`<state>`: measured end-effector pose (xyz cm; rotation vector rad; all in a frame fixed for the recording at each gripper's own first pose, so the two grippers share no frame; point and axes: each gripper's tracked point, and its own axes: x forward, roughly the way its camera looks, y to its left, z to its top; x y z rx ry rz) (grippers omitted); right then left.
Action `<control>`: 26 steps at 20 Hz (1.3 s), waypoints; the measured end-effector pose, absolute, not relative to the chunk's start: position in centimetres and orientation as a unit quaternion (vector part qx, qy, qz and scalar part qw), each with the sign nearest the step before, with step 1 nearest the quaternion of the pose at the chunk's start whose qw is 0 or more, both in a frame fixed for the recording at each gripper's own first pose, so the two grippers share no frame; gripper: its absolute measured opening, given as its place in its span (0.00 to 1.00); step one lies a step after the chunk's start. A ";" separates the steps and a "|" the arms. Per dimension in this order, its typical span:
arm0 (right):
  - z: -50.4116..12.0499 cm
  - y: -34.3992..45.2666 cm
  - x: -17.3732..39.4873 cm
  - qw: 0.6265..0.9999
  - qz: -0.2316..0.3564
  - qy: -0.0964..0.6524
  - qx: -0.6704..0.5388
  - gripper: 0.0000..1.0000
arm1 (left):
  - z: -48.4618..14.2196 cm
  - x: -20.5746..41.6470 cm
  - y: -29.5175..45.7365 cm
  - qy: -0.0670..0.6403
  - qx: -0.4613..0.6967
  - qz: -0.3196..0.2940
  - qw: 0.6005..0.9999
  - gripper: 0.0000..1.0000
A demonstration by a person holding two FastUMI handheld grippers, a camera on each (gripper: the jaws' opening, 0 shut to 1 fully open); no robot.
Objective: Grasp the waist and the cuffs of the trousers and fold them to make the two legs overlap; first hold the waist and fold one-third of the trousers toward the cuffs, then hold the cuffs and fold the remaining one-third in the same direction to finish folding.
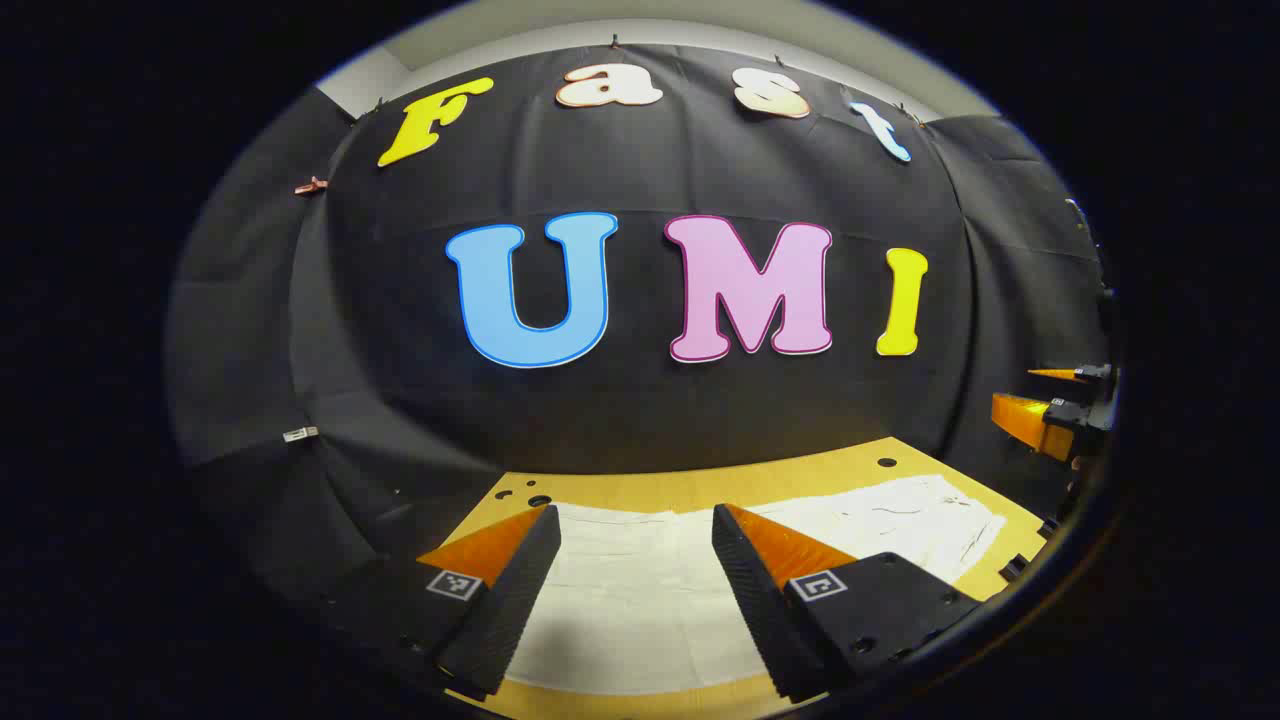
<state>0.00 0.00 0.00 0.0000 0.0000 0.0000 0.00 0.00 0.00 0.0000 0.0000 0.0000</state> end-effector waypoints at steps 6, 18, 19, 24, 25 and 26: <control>-0.1 1.0 0.4 1.000 0.007 0.005 -0.017 0.97 | -1.3 0.6 1.6 0.011 -0.010 -0.004 1.000 0.95; -3.7 0.5 1.0 0.998 0.025 0.051 -0.041 0.97 | -2.8 1.6 2.0 0.028 -0.012 -0.008 1.000 0.95; -3.8 0.1 1.3 0.997 0.026 0.052 -0.051 0.97 | -3.0 1.5 2.0 0.030 -0.013 -0.008 0.999 0.95; -5.7 -1.6 2.1 0.989 0.061 0.059 -0.125 0.98 | -3.9 1.8 1.4 0.039 -0.013 -0.009 0.999 0.95; -6.3 -2.2 2.3 0.985 0.067 0.064 -0.143 0.97 | -4.1 1.8 1.3 0.040 -0.014 -0.009 0.999 0.95; -6.9 -3.0 2.4 0.982 0.070 0.068 -0.163 0.97 | -4.2 1.8 1.3 0.043 -0.014 -0.007 0.999 0.95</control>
